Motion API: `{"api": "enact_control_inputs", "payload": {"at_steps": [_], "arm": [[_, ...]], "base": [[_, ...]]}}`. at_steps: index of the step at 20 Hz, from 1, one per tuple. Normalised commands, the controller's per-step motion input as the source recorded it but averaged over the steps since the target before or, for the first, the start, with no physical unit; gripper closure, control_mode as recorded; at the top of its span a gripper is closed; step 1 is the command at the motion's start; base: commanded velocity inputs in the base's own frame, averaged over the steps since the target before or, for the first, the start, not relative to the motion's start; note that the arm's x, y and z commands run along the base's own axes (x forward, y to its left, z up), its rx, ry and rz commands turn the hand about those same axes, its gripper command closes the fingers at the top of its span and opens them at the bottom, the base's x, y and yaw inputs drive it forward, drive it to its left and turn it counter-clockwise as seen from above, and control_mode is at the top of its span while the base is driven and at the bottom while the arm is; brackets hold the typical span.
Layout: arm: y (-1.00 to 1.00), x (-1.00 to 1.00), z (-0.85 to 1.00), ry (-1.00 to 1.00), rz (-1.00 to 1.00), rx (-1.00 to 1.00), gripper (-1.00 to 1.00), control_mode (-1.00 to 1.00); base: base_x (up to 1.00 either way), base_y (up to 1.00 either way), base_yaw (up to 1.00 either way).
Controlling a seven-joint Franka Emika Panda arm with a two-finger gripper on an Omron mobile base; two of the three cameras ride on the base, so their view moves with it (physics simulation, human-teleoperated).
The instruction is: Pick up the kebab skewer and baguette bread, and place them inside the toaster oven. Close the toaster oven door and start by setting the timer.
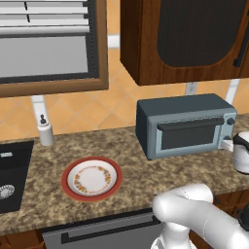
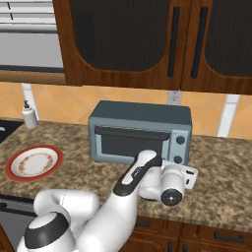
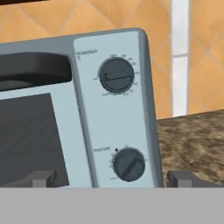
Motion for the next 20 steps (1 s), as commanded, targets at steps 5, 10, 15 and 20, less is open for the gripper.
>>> {"api": "enact_control_inputs", "payload": {"at_steps": [5, 10, 15, 20], "arm": [[-0.16, 0.18, -0.24, 0.00, 0.00, 0.01, -1.00, -1.00], [-0.03, 0.23, -0.15, 0.00, 0.00, 0.00, -1.00, -1.00], [0.00, 0.29, -0.08, 0.00, 0.00, 0.01, -1.00, -1.00], [0.00, 0.25, -0.05, 0.00, 0.00, 0.01, -1.00, -1.00]], "base": [[0.00, 0.00, 0.00], [0.00, 0.00, 0.00], [0.00, 0.00, 0.00], [0.00, 0.00, 0.00]]}}
